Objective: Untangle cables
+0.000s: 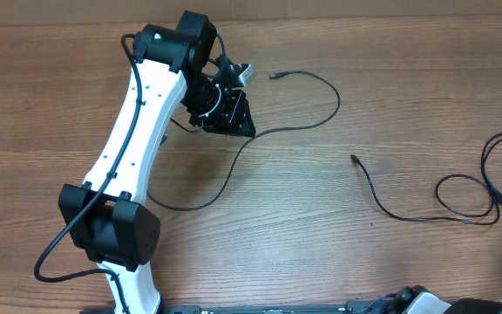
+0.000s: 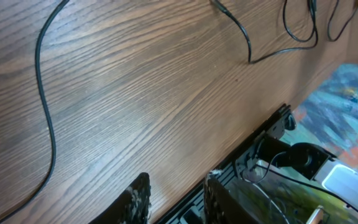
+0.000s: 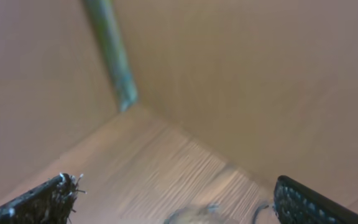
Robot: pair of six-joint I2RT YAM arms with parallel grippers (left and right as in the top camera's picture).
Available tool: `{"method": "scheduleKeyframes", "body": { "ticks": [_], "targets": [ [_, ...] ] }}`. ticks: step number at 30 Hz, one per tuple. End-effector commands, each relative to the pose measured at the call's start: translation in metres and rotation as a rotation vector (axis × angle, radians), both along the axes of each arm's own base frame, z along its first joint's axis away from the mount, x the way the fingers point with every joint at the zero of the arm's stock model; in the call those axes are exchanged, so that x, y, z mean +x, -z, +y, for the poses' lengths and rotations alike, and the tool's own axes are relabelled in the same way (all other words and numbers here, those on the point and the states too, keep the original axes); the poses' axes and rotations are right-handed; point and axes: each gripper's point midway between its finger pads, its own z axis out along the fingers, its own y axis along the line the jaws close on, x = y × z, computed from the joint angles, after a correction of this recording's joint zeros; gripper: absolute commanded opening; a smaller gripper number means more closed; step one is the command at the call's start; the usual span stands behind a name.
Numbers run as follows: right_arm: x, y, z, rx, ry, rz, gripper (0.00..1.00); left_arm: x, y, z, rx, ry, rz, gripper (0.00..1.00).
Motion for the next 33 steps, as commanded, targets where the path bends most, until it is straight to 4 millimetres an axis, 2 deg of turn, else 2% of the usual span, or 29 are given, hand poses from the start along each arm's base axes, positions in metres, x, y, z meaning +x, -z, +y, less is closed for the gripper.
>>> {"method": "scheduleKeyframes", "body": {
  "ticks": [1,5,9,12,16,21,26,28,30,33],
  "targets": [
    [0.004,0.011,0.015,0.161,0.025,-0.067,1.0,-0.002,-0.004,-0.005,-0.036,0.018,-0.007,0.29],
    [-0.029,0.053,0.019,0.415,0.307,-0.084,1.0,-0.002,-0.004,-0.004,-0.035,0.018,-0.005,0.29],
    [-0.051,0.106,0.046,0.693,0.479,-0.057,1.0,-0.003,-0.004,-0.004,-0.034,0.012,0.002,0.29],
    [-0.059,0.151,0.07,0.832,0.495,0.034,1.0,-0.004,-0.004,-0.004,-0.033,0.011,0.011,0.29],
    [-0.077,0.22,0.1,0.976,0.535,0.16,1.0,-0.007,-0.004,-0.003,-0.031,0.012,0.025,0.29],
    [-0.104,0.289,0.124,1.049,0.618,0.251,1.0,-0.01,-0.006,-0.004,-0.041,0.012,0.039,0.28],
    [-0.118,0.329,0.135,1.059,0.633,0.274,1.0,-0.01,-0.006,-0.004,-0.041,0.012,0.04,0.29],
    [-0.119,0.337,0.135,1.054,0.629,0.266,1.0,-0.01,-0.006,-0.004,-0.041,0.012,0.04,0.29],
    [-0.116,0.342,0.133,1.043,0.618,0.24,0.94,-0.01,-0.006,-0.004,-0.042,0.011,0.04,0.29],
    [-0.109,0.346,0.127,1.017,0.592,0.198,0.79,-0.011,-0.006,-0.004,-0.04,0.006,0.047,0.29]
  ]
}}
